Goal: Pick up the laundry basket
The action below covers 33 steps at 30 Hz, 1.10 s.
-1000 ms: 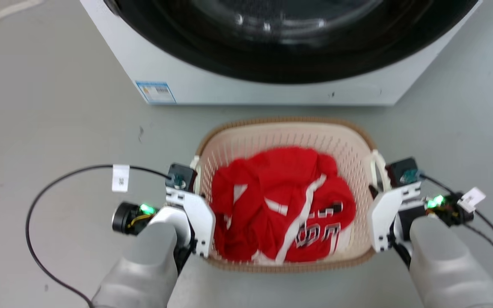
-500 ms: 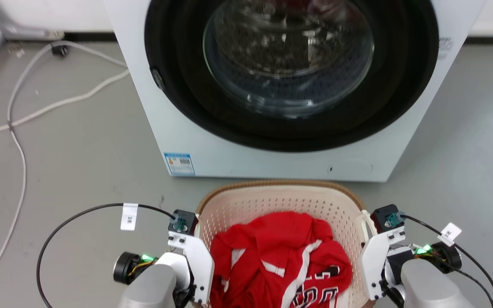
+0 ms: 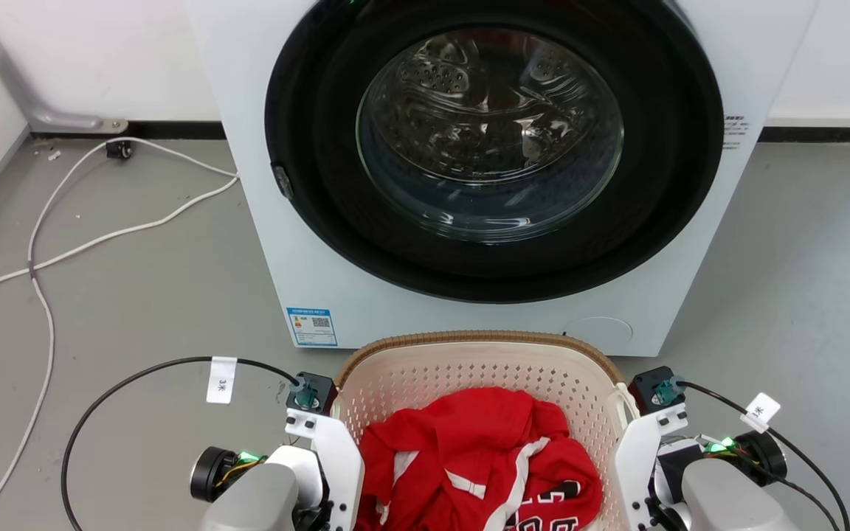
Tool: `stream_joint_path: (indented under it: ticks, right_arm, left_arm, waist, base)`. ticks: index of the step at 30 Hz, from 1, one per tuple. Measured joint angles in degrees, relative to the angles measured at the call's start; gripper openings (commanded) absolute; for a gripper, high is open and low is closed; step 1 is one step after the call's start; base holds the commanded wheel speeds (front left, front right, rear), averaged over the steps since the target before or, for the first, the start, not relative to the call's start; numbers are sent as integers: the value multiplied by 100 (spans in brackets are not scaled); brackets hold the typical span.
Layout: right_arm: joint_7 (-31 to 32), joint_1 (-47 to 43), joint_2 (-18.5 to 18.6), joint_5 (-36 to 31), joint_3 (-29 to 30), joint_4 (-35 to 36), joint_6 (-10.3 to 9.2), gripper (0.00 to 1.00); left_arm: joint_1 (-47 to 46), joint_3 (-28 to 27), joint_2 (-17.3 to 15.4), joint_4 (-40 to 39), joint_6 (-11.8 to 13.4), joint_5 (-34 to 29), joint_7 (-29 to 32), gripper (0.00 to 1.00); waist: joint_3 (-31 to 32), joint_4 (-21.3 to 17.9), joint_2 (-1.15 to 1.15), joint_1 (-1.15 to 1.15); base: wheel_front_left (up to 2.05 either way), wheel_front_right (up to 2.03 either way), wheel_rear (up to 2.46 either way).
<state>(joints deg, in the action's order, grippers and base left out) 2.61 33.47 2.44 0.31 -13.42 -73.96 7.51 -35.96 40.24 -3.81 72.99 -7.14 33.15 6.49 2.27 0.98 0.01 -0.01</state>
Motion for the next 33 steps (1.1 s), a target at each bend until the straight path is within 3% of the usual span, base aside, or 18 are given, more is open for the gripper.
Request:
stream_joint_path:
  ticks: [33]
  right_arm:
    - [45, -68, 7, 225, -161, -1, 0, 0]
  left_arm:
    - [39, 506, -70, 32, 0, 541, -20, 0]
  waist:
    - [107, -93, 0, 1]
  base:
    - [0, 0, 0]
